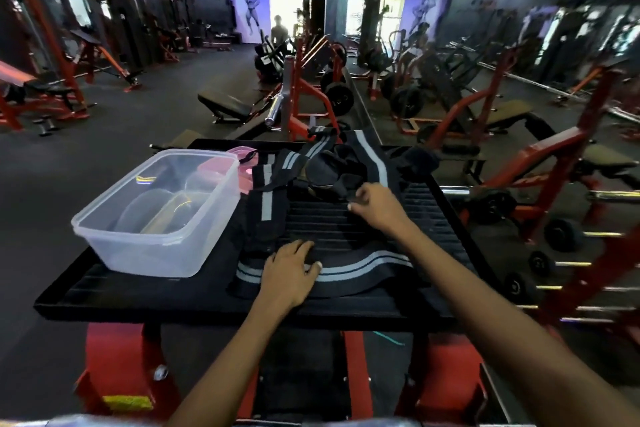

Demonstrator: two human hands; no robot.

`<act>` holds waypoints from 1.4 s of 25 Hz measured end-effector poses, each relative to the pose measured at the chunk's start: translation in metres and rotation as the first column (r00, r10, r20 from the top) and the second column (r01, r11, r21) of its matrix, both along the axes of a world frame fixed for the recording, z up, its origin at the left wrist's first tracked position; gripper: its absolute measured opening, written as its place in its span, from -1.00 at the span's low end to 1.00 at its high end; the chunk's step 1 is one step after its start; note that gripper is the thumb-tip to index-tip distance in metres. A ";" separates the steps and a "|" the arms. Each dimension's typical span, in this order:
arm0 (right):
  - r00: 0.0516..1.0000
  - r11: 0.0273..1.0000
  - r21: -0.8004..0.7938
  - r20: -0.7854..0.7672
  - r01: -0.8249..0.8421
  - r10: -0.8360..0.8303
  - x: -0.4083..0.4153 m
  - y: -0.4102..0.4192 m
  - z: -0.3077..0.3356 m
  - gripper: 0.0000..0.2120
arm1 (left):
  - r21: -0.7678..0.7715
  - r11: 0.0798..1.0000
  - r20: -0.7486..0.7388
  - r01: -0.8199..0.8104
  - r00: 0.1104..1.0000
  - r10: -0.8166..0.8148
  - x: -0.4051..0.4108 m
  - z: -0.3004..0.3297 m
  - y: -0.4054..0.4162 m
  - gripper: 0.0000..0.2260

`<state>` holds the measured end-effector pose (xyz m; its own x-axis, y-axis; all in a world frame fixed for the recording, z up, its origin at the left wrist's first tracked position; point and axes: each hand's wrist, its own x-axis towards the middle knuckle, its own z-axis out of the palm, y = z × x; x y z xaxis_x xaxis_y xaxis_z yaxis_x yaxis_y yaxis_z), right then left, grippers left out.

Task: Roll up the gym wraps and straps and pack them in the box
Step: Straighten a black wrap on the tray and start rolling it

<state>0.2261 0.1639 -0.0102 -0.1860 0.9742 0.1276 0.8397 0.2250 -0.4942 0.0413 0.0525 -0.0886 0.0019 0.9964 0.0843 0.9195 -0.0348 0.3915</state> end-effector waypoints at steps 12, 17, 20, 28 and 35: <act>0.935 0.954 -0.075 0.231 0.292 -0.268 0.000 0.125 0.010 -0.42 | 0.023 0.999 0.085 -0.029 0.996 0.027 0.000 -0.005 0.001 -0.57; 0.969 0.959 0.148 -0.074 0.243 -0.234 0.002 0.107 0.032 -0.60 | 0.006 1.000 0.083 -0.030 0.996 0.029 0.002 0.000 -0.001 -0.57; 0.980 0.959 0.229 -0.145 0.167 -0.136 0.009 0.089 0.054 -0.58 | 0.012 0.999 0.083 -0.030 0.996 0.029 0.001 0.003 -0.004 -0.58; 0.926 0.842 0.447 -0.071 -0.302 0.370 0.031 -0.029 0.068 -0.83 | -0.213 0.977 0.958 -0.007 -0.200 0.207 0.029 0.087 0.028 -0.30; 0.844 0.834 0.254 0.380 -0.489 0.379 0.059 -0.063 0.047 -0.68 | -0.316 0.934 0.910 -0.165 -0.331 0.249 0.040 0.114 0.057 -0.61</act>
<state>0.2849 0.1011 0.0367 -0.6616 0.6913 0.2905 0.7076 0.7038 -0.0634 0.0813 0.1094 0.0259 -0.2430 0.9102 -0.3355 -0.6624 0.0969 0.7429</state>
